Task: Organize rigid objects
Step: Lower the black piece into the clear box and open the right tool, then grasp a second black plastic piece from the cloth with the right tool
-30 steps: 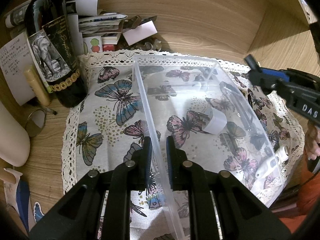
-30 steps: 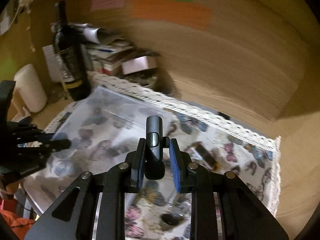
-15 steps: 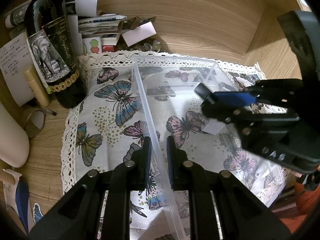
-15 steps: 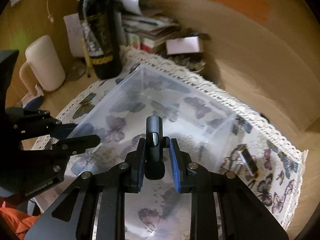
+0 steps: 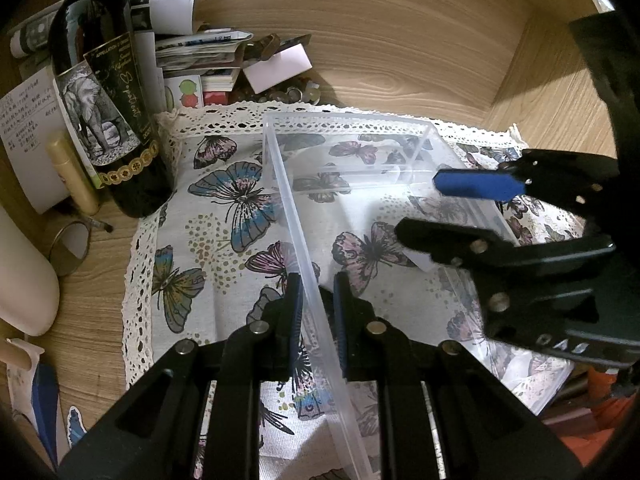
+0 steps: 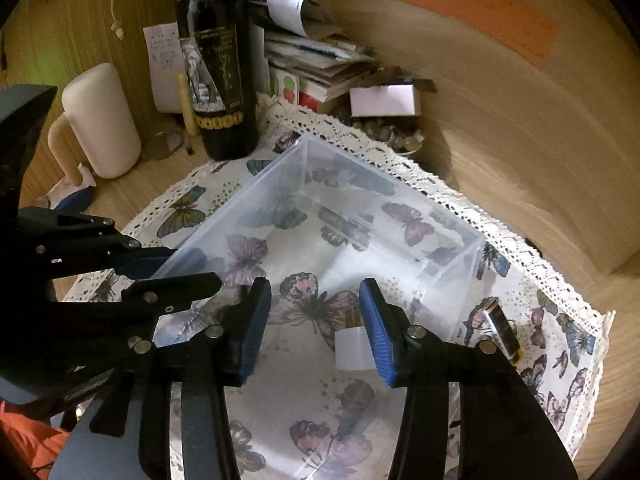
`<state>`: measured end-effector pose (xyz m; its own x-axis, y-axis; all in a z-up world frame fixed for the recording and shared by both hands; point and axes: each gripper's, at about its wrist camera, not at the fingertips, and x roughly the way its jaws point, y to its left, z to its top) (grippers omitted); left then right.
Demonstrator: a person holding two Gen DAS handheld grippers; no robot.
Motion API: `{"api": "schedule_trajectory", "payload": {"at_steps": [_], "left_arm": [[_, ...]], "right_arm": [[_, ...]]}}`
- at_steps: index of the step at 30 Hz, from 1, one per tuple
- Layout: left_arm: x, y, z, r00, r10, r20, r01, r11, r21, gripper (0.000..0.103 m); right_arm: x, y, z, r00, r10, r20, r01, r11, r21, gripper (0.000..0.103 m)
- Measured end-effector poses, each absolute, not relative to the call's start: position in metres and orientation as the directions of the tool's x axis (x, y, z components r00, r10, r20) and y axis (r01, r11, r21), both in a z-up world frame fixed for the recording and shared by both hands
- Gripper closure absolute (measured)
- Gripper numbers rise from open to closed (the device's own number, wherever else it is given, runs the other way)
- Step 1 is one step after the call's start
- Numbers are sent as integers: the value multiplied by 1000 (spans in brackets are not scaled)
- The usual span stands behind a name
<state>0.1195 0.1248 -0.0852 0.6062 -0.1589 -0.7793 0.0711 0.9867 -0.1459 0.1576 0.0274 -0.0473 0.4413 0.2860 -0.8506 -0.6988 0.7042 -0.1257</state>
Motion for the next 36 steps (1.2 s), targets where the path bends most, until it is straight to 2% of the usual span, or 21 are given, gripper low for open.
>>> {"api": "schedule_trajectory", "payload": {"at_steps": [9,18,27,36], "left_arm": [[120,124,-85,606,-158,-780,72,987,-144,89],[120,124,-84,605,-151,-782,70,988,-136,89],[121,124,-84,606,-146,-782,69,989,-131,89],[121,125,-85,602,-147,-785,66,989,-134,89]], "right_arm": [[160,-3,-25,512,269,-816,-635,759,-148,57],[173,-64,-9,589,172,-789,-486,856,-175,56],[185,-123,-42,553,45,-832,-360,914,-189,56],[206,-156,-91,442,-22,-897,-316,932,-179,56]]}}
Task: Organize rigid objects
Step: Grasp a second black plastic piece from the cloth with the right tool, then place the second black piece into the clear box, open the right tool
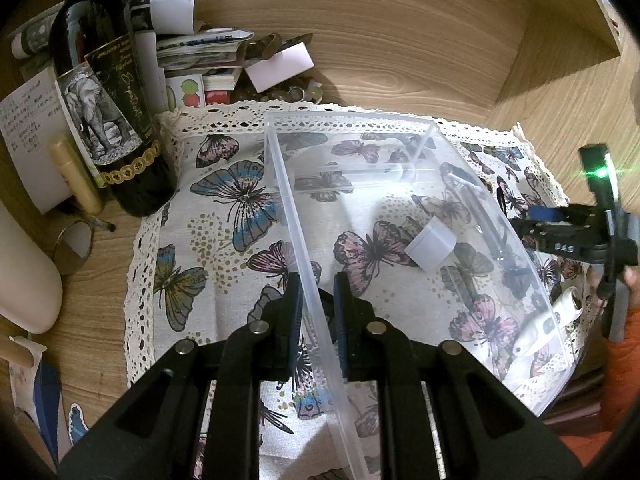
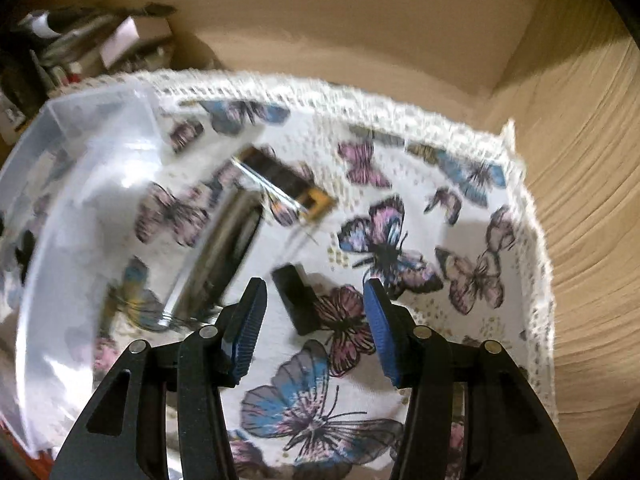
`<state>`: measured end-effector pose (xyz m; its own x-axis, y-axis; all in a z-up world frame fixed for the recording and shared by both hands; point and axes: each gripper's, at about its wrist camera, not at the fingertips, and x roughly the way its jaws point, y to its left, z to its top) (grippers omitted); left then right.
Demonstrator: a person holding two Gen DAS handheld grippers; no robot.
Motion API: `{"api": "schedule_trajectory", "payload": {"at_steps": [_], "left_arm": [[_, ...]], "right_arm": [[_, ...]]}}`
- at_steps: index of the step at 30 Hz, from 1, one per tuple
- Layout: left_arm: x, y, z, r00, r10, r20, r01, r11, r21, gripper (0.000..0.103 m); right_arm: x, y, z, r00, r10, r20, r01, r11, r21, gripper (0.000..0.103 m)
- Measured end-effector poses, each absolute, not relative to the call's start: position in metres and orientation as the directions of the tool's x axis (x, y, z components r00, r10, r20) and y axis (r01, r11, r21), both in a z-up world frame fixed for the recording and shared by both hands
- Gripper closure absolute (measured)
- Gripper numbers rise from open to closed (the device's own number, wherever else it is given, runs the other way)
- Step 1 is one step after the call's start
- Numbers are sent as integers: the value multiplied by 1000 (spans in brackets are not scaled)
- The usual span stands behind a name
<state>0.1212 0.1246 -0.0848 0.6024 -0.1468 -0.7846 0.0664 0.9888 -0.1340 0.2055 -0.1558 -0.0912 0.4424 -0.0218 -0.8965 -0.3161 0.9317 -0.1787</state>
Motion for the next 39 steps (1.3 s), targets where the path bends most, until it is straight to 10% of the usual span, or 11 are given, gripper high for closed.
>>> {"api": "schedule_trajectory", "payload": {"at_steps": [7,39], "left_arm": [[120,124,-85,602,-139,-786,63,990,-126,89],[121,122,-84,603,-140,-785,64,990,-127,89]], "right_arm": [[211,-163,-107,399,25,-917,-331,936,-118,78],[179,-76,1,628,232,-743,-475,870,-130,79]]}}
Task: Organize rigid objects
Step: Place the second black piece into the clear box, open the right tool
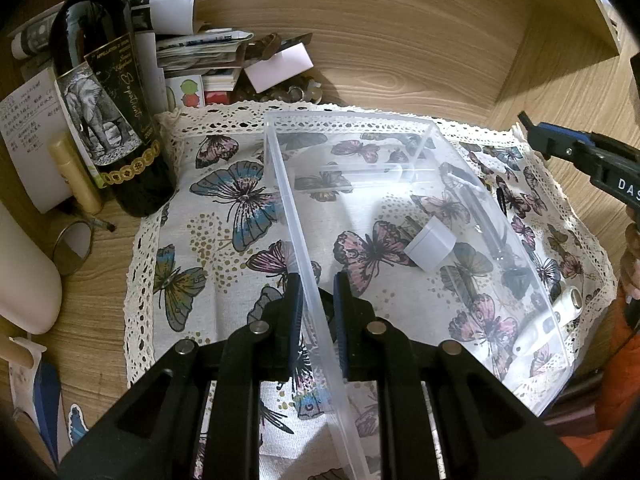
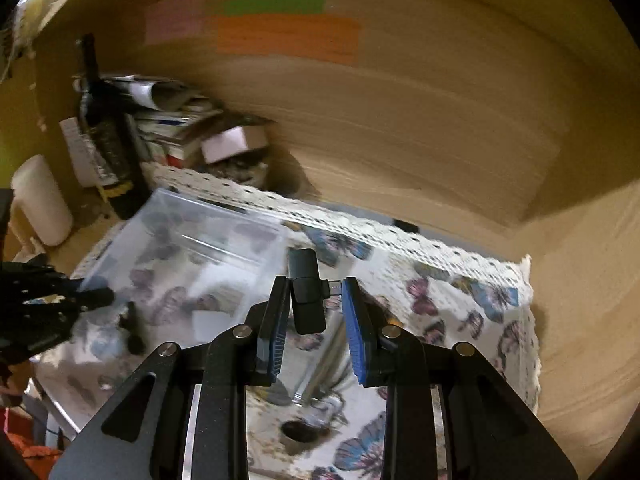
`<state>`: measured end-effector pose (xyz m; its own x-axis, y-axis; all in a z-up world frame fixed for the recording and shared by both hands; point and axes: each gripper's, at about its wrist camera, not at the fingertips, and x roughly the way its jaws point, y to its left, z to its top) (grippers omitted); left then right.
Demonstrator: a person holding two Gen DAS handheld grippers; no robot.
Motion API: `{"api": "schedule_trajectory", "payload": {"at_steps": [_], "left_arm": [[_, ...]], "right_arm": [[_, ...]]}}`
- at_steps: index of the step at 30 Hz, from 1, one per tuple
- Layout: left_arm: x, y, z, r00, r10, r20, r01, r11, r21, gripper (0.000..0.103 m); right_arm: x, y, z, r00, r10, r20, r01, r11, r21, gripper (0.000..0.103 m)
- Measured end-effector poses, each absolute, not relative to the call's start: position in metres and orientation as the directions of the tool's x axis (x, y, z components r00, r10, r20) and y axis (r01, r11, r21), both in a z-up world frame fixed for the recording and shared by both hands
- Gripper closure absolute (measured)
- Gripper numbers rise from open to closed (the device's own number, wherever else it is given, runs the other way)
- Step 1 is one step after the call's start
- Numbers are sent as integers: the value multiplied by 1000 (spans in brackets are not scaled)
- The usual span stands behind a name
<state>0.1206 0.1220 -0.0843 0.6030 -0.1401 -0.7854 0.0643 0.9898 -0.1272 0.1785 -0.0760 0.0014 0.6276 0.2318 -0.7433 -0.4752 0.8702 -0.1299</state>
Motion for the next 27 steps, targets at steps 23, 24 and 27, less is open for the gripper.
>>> {"api": "schedule_trajectory", "payload": {"at_steps": [23,24,27], "left_arm": [[121,120,-84,606,-149,-781,73,989,-132,89],[121,120,-84,606,-149,-781,73,989,-132,89],[121,120,-84,606,-149,-781,73,989,-132,89]], "right_arm": [[164,7,-50,422,320,-848,-670,741,-54,79],[164,9,-53,414,319,-852,-673,738,-51,79],[164,13,-57,395,324,-860,-682,731,-38,78]]}}
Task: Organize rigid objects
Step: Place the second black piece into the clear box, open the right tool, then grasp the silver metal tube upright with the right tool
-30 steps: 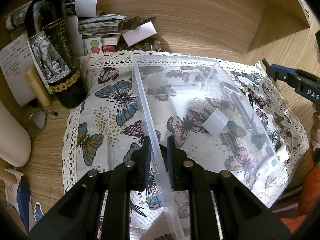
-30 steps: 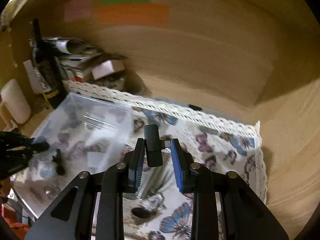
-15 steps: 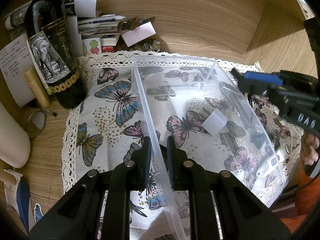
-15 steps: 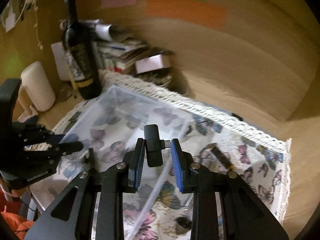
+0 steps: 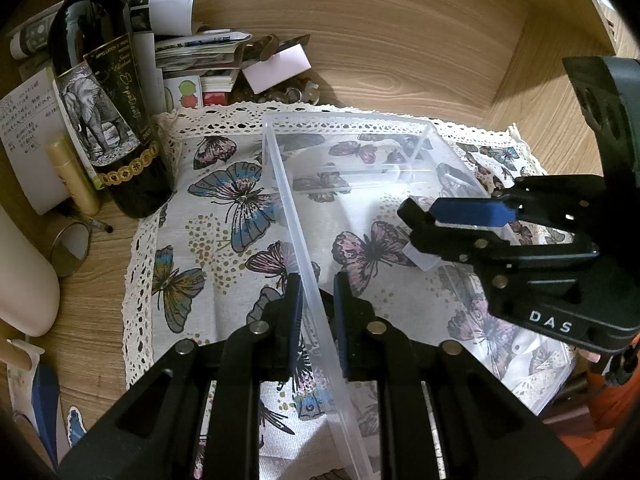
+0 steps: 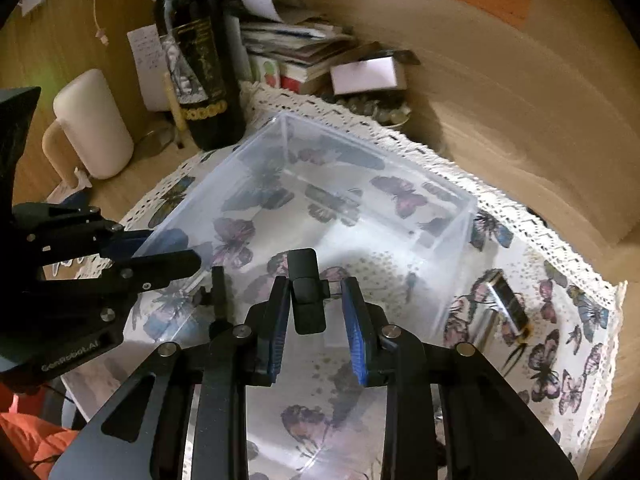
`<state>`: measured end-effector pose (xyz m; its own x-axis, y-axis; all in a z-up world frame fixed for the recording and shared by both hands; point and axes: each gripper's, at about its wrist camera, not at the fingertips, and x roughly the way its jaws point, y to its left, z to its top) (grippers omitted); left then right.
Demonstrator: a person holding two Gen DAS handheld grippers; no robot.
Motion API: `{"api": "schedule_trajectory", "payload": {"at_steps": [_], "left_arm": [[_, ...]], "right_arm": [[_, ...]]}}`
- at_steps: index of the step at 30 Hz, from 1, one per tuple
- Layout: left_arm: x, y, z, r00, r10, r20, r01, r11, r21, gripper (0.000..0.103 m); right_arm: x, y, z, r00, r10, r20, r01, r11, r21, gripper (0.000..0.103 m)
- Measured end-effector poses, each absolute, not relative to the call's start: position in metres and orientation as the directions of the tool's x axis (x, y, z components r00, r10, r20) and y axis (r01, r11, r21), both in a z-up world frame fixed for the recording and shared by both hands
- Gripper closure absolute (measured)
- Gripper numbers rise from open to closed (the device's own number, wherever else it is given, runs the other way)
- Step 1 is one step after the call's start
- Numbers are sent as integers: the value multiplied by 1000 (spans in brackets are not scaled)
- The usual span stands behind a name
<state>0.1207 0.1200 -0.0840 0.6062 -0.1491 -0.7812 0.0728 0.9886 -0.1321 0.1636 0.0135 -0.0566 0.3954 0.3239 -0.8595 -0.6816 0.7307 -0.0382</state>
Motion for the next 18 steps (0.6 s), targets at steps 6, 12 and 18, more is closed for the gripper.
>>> {"api": "schedule_trajectory", "payload": {"at_steps": [6,12,18], "left_arm": [[121,120,-84,606,-149,-781,73,989,-132,89],[121,120,-84,607,-149,-781,73,989,-132,89],[120,121,-84,607,-150,-781,73,988,-133,89]], "right_arm": [[163,14,-50,395,336,-855,-686,727,-31,76],[163,3,-31,449,331,-830,-662,747,-60,74],[168,-24,-9,517,268,-813,-596,794,-117,74]]}}
